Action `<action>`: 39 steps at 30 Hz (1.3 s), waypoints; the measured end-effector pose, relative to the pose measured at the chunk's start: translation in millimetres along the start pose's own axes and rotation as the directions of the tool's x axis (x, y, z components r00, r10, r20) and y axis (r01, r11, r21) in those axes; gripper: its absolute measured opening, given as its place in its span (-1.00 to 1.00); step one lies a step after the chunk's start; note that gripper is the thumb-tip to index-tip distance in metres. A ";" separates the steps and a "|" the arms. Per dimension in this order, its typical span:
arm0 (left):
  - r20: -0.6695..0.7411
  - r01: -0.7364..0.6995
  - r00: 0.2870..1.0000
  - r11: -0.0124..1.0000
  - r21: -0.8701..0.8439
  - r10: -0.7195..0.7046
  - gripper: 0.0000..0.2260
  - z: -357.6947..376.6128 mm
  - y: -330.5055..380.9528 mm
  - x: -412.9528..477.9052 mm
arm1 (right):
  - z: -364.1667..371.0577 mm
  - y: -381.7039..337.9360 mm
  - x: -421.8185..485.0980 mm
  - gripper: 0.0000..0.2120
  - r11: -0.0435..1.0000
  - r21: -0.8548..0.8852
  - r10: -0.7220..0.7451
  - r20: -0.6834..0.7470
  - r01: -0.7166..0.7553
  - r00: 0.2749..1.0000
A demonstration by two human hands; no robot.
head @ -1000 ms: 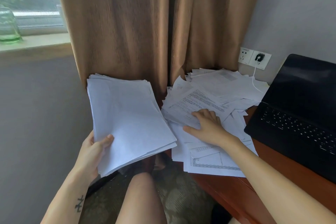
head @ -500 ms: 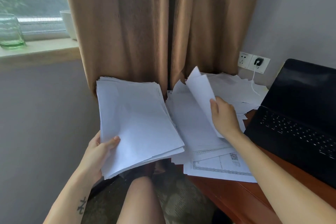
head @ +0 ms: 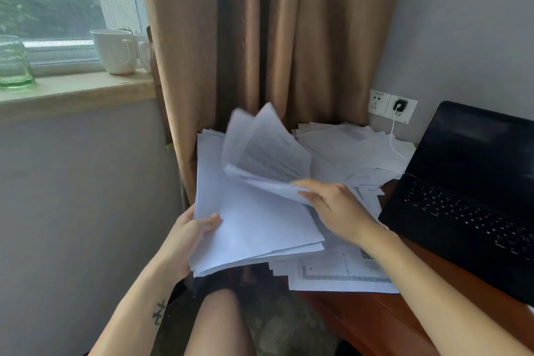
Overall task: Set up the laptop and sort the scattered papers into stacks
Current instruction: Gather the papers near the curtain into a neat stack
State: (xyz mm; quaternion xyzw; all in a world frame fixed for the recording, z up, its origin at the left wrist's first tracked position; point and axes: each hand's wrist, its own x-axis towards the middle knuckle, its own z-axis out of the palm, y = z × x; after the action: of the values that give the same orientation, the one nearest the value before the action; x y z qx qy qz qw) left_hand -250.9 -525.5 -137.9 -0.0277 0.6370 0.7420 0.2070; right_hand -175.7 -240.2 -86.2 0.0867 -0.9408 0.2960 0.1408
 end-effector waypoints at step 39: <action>0.095 0.079 0.992 0.997 0.003 -0.078 -0.75 5.2 -25.2 8.1 | 34.6 22.8 -28.0 -0.67 0.862 0.314 0.440 -0.071 -0.398 0.895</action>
State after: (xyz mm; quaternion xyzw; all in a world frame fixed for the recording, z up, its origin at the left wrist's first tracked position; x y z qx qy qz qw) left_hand -248.5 -515.7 -162.9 -0.0177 0.6245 0.7341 0.2659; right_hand -162.2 -239.6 -134.3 -0.1215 -0.8707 0.4601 0.1243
